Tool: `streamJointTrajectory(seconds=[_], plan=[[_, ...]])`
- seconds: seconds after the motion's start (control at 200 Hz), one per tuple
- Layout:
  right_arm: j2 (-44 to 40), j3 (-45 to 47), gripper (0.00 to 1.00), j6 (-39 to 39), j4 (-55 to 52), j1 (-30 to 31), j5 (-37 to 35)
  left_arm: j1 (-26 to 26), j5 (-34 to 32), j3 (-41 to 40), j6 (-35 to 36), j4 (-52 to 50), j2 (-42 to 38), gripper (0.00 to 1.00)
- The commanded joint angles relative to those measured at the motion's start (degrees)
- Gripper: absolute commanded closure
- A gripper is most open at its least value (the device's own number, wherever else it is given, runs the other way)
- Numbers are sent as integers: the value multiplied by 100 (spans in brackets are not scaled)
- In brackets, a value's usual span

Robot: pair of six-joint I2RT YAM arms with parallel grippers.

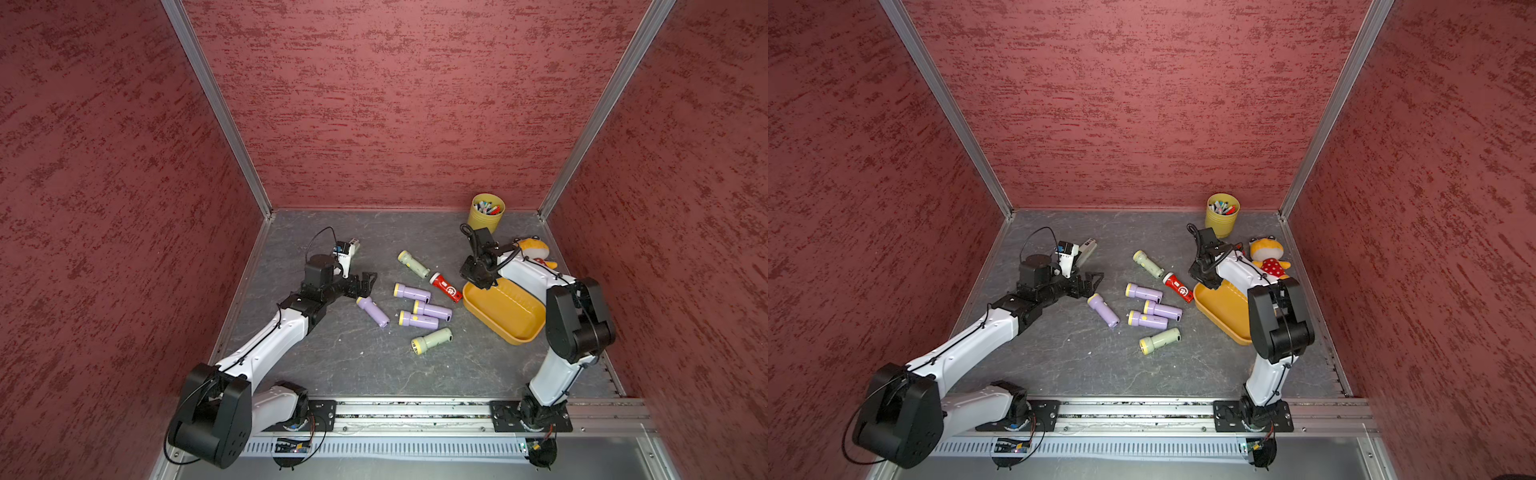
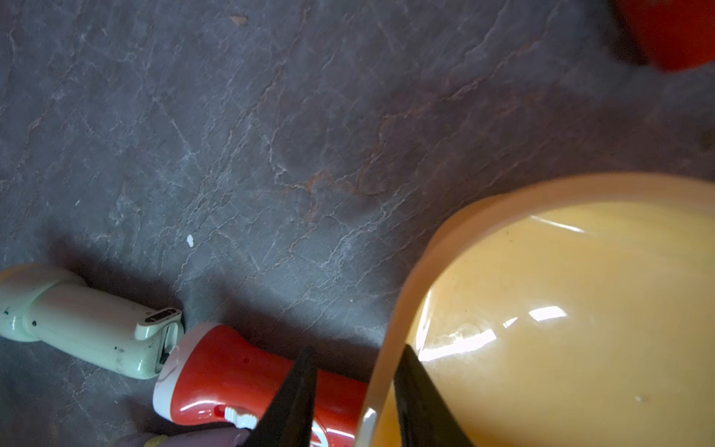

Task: Put the flashlights into the storage boxes
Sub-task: Adjust the storage box at the center of the board.

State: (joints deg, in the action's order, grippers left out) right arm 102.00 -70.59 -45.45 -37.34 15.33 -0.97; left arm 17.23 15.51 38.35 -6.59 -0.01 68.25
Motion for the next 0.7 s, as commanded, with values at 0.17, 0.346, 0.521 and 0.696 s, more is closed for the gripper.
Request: streamJointTrajectory(seconds=[0.17,0.346,0.521,0.696], plan=[[-434,397,78,809,-282,116,494,-130,-19,41,121,-25,-1,0],[-654,597,85,1103,-396,273,579,-133,-43,50,123,-34,-13,0],[-802,763,87,1254,-568,471,546,-133,-56,33,123,-43,-62,0],[-1117,1042,89,1452,-506,745,640,-133,-57,-2,117,-32,-92,0]])
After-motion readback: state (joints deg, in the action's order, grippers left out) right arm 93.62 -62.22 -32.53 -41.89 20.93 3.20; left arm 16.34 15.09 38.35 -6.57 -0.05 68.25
